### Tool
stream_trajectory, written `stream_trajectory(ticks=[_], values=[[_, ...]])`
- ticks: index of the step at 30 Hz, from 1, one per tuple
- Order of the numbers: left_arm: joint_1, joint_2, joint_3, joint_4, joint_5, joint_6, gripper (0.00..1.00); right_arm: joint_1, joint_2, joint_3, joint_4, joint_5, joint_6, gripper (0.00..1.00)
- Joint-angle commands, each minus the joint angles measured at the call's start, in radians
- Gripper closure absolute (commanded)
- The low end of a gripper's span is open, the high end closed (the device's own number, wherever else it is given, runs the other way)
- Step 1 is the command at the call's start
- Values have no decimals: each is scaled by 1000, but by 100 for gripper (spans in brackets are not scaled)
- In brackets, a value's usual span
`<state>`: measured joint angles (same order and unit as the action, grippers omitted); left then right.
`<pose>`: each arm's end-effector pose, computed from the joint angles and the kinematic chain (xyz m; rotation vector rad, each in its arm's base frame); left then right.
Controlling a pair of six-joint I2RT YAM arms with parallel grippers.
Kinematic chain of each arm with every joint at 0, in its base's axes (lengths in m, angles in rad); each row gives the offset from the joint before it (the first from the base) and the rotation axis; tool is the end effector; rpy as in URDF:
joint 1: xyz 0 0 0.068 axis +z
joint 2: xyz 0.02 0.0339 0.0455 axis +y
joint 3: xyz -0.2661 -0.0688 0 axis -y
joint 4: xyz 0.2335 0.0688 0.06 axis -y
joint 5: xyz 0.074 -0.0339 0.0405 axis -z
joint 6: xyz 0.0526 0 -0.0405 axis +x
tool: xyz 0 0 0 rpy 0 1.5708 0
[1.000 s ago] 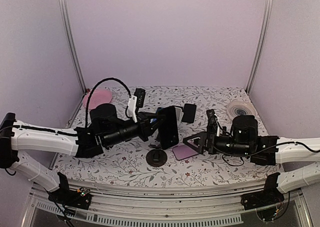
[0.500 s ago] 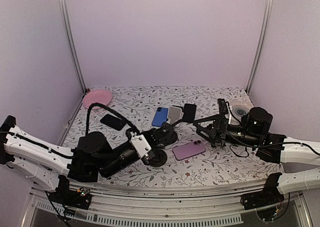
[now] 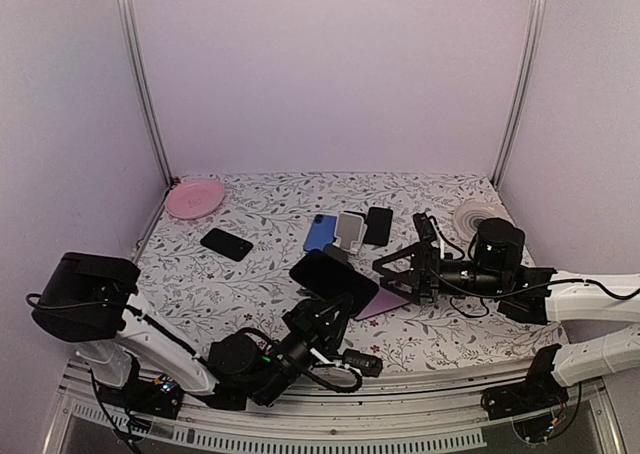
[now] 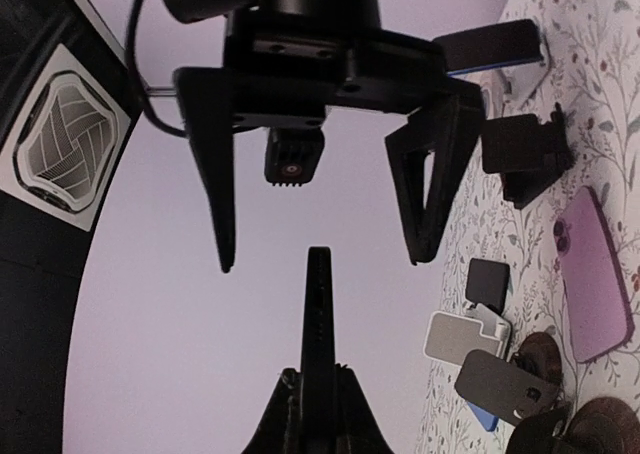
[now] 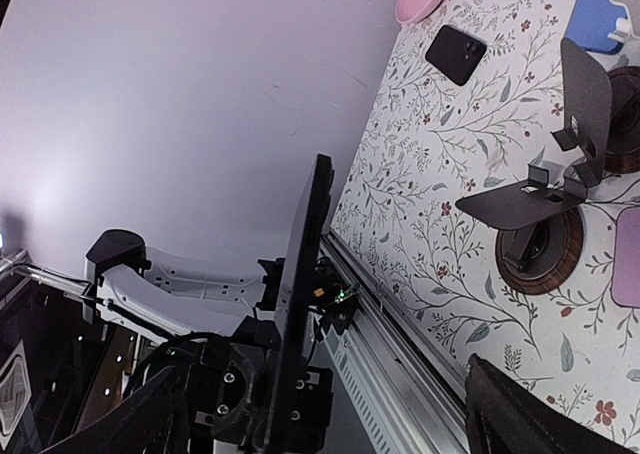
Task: Place the phone on the phone stand
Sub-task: Pass from the left arm to the right
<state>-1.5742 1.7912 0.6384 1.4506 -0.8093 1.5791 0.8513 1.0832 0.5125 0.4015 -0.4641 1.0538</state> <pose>0.0369 -0.3334 0.2165 1.2032 0.6878 0.5176 0.1428 0.1987 0.2526 -0.2000 2.0876 1.6957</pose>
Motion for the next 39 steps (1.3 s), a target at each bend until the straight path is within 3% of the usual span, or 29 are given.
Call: stream_trajectory(ticks=[1,7,17,27,35,39], values=[[-19,47,23,372,-23,214,100,-4,34,10,70,-68,-9,5],[-19,79,35,372,-29,219,100,-4,80,-13,140,-102,13,10],[-15,115,51,372,-38,222,100,21,114,-28,238,-144,60,37],[-15,125,64,372,-53,207,100,65,183,-28,313,-160,86,52],[-15,129,67,372,-61,202,100,67,188,-36,320,-136,99,95],[-14,131,81,372,-88,190,100,67,184,-38,326,-123,101,97]])
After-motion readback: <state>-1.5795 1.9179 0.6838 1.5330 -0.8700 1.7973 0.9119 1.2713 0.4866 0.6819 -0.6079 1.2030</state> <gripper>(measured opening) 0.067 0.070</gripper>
